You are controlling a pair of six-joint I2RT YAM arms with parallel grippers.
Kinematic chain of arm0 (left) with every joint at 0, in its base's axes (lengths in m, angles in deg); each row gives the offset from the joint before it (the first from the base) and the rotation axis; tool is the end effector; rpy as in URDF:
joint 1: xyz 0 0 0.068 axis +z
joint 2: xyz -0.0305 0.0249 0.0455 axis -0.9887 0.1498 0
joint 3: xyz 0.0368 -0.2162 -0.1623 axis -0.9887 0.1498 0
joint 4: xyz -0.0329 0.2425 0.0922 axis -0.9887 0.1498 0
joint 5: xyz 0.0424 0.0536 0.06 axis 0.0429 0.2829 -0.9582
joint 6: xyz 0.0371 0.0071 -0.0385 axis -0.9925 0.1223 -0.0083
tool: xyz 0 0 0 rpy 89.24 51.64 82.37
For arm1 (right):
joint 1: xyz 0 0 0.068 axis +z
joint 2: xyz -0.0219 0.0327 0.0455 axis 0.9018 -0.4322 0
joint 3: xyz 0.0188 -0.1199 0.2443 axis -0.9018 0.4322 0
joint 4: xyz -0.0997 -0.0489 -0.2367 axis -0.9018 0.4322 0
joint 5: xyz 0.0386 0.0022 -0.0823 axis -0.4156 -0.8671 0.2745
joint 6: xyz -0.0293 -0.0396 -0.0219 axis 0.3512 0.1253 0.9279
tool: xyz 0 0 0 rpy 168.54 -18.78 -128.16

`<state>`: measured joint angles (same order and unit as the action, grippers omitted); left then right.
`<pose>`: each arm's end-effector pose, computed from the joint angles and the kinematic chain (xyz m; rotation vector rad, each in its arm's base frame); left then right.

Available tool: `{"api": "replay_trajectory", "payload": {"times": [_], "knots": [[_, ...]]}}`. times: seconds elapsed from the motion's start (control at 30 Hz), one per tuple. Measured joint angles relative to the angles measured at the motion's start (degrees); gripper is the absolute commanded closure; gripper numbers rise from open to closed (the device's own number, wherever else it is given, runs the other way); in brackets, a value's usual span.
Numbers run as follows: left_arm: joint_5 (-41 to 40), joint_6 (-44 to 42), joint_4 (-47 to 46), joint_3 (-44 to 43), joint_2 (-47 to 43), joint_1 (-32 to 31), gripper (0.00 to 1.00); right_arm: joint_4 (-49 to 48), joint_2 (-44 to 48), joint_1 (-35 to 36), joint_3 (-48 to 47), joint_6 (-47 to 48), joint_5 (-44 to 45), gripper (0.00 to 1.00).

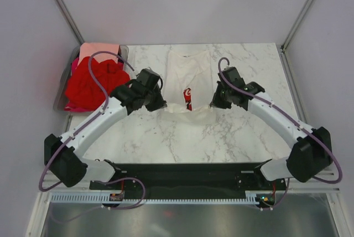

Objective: Fold and stack the t-shirts

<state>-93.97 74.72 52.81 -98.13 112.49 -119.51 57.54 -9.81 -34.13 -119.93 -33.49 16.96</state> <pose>0.2144 -0.1637 0.3145 -0.3720 2.5077 -0.5619 0.2431 0.1406 0.2829 0.3610 2.5503 0.4948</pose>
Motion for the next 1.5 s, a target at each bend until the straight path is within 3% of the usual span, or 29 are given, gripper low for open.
{"api": "replay_trajectory", "payload": {"times": [0.43, 0.8, 0.83, 0.87, 0.93, 0.97, 1.0, 1.03, 1.07, 1.17, 1.3, 1.5], "knots": [[5.0, -12.3, 0.2, -20.5, 24.5, 11.6, 0.98, 0.9, -24.0, -9.7, -22.4, 9.7, -3.9, 1.00], [8.9, -16.5, 0.1, -31.2, 41.1, 14.8, 0.98, 0.1, -36.6, -12.3, -28.2, 12.8, -6.0, 1.00], [9.0, -16.7, -0.2, -32.4, 42.5, 14.9, 0.91, -0.1, -37.9, -12.7, -28.7, 13.0, -6.1, 1.00], [9.2, -17.0, -0.3, -33.4, 43.7, 15.1, 0.84, 0.0, -38.8, -13.0, -29.2, 13.1, -6.3, 0.96], [9.8, -17.5, -0.4, -34.8, 45.7, 15.4, 0.69, 0.2, -42.0, -13.9, -31.8, 13.6, -7.1, 0.64], [10.3, -17.7, 0.0, -35.5, 46.8, 15.6, 0.57, 0.2, -43.2, -14.3, -32.8, 13.6, -7.6, 0.58], [10.8, -18.2, 0.7, -36.6, 47.8, 16.0, 0.50, 0.7, -44.9, -14.8, -34.9, 14.9, -8.7, 0.45], [11.4, -18.3, 1.1, -37.3, 48.7, 16.4, 0.50, 0.8, -45.4, -15.2, -35.7, 14.8, -9.3, 0.44], [11.6, -18.6, 1.8, -37.8, 49.0, 16.8, 0.44, 1.6, -46.0, -15.5, -37.0, 15.8, -9.9, 0.39], [10.9, -19.8, 4.6, -39.0, 48.3, 17.8, 0.38, 2.9, -44.8, -16.1, -38.8, 17.5, -10.9, 0.37], [8.3, -21.4, 8.1, -38.4, 42.6, 18.4, 0.37, 4.1, -36.7, -15.3, -36.3, 18.7, -10.4, 0.37], [7.2, -21.8, 8.9, -24.8, 24.0, 18.1, 0.41, 2.9, -23.8, -6.0, -28.5, 18.6, -9.2, 0.39]]}}
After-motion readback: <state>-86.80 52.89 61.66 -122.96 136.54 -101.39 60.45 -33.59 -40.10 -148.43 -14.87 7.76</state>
